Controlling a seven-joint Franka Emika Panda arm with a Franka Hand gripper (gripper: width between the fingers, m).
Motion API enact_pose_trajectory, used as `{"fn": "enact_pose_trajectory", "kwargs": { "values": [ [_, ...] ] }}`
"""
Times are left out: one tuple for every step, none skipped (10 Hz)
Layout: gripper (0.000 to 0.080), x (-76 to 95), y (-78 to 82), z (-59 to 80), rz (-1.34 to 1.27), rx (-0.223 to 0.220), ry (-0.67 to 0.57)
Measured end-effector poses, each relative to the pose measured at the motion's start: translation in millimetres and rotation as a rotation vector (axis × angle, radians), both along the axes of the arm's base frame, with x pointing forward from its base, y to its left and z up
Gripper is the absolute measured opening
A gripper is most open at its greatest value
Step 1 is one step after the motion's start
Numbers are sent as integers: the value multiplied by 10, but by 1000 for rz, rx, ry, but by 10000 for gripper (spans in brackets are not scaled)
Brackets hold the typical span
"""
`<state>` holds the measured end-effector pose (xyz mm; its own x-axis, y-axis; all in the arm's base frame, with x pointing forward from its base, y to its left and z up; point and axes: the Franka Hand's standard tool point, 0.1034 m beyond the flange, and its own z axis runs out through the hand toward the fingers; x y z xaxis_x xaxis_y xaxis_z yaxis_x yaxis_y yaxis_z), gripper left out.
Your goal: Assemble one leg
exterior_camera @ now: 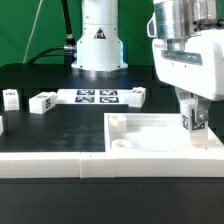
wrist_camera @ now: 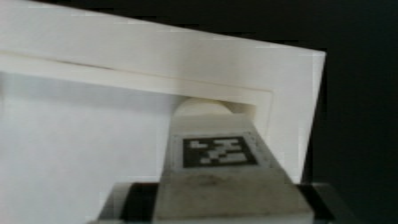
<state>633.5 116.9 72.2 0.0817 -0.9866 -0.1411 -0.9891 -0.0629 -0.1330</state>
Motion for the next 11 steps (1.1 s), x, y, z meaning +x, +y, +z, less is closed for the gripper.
{"fn": "enact_pose_trajectory", "kwargs": {
  "values": [
    [291,0,0,0,13,-1,-2],
    [383,-1,3,-1,65,-7,-10],
    [517,3,17,3,96,-11,-18],
    [517,2,18,3,168,-21,-28],
    [620,-4,17,0,316,-40,-46],
    [620,-10,26,6,449,-53,-55],
    [644,-1,33,22,569,-60,-63],
    [648,15,6,24,725,-75,-84],
    [648,21,-1,23,840,-81,-90],
    [649,28,16,37,923,-85,-91],
    [649,38,9,40,1065,-108,-102]
  ]
}}
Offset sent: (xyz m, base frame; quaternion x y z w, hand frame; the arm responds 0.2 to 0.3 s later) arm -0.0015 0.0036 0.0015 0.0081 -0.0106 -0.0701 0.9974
